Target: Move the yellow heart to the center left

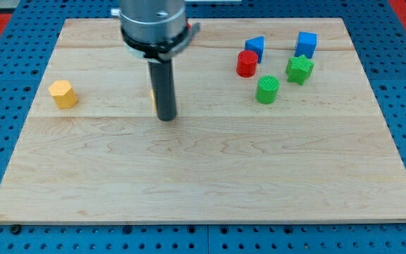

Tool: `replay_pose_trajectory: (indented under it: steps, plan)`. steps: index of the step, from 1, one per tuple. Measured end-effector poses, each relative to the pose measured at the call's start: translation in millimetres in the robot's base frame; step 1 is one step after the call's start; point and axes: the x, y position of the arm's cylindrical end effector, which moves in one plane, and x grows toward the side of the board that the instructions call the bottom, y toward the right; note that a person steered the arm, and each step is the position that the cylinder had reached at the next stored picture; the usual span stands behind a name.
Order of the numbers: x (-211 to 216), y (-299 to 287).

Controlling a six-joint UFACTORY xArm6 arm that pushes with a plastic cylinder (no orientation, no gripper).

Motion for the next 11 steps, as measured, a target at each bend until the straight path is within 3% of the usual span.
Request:
replay_pose_trajectory:
  steps: [1,3,4,6,8,11]
  plan:
    - [-23.1,-23.2]
    - [-29.7,49.0]
    - [-49.3,44.5]
    - [-51.9,-41.4]
    - [-65.8,-47.3]
    - [-74.7,-111.4]
